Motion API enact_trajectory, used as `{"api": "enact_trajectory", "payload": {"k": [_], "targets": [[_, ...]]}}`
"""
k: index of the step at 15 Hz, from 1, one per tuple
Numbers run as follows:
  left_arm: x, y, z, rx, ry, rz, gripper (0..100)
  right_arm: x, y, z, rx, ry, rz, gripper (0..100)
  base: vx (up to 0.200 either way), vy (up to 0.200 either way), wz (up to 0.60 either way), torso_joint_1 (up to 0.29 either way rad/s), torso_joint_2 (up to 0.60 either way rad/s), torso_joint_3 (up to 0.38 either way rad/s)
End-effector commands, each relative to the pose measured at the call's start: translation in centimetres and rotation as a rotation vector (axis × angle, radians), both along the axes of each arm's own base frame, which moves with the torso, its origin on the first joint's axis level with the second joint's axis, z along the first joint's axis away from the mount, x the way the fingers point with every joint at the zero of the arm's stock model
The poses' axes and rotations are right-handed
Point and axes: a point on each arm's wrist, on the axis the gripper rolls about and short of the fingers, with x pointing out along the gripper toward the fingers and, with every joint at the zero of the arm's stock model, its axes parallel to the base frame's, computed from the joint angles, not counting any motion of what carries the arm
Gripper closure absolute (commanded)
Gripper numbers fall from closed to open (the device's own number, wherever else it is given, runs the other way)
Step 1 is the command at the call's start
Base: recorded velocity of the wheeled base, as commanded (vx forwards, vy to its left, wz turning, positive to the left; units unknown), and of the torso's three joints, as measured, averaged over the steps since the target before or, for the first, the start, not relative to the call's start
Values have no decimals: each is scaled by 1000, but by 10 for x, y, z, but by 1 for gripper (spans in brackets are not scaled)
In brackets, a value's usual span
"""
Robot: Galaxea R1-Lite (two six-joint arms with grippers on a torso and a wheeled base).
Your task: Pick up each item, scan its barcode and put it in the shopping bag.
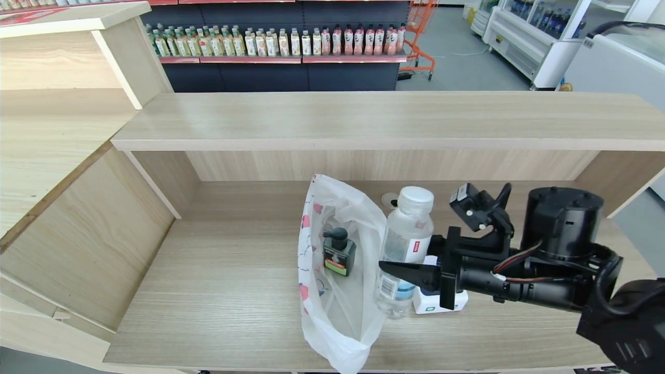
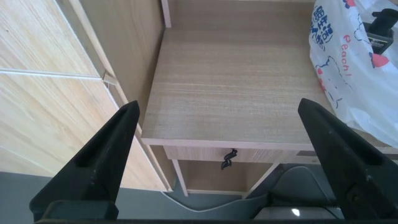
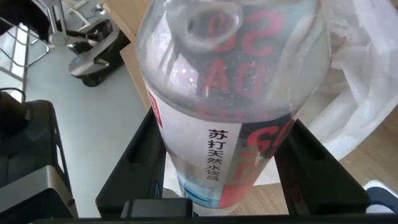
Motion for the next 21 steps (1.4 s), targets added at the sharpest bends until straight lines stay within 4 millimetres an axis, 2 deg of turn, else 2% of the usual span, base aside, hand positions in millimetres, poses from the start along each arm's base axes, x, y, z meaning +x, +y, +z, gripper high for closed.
{"api": "enact_trajectory", "payload": {"k": [1, 6, 16, 21], "targets": [[0, 0, 0, 0, 0, 0, 0, 14, 12, -30, -53, 26, 15, 100, 0, 0, 0, 0, 0, 0], [0, 0, 0, 0, 0, 0, 0, 35, 25, -60, -50, -44, 22, 100, 0, 0, 0, 0, 0, 0], [0, 0, 0, 0, 0, 0, 0, 47, 35, -73, -11, -111, 27, 100, 0, 0, 0, 0, 0, 0], [0, 0, 0, 0, 0, 0, 0, 46, 33, -80, -14, -111, 25, 100, 0, 0, 0, 0, 0, 0]]}}
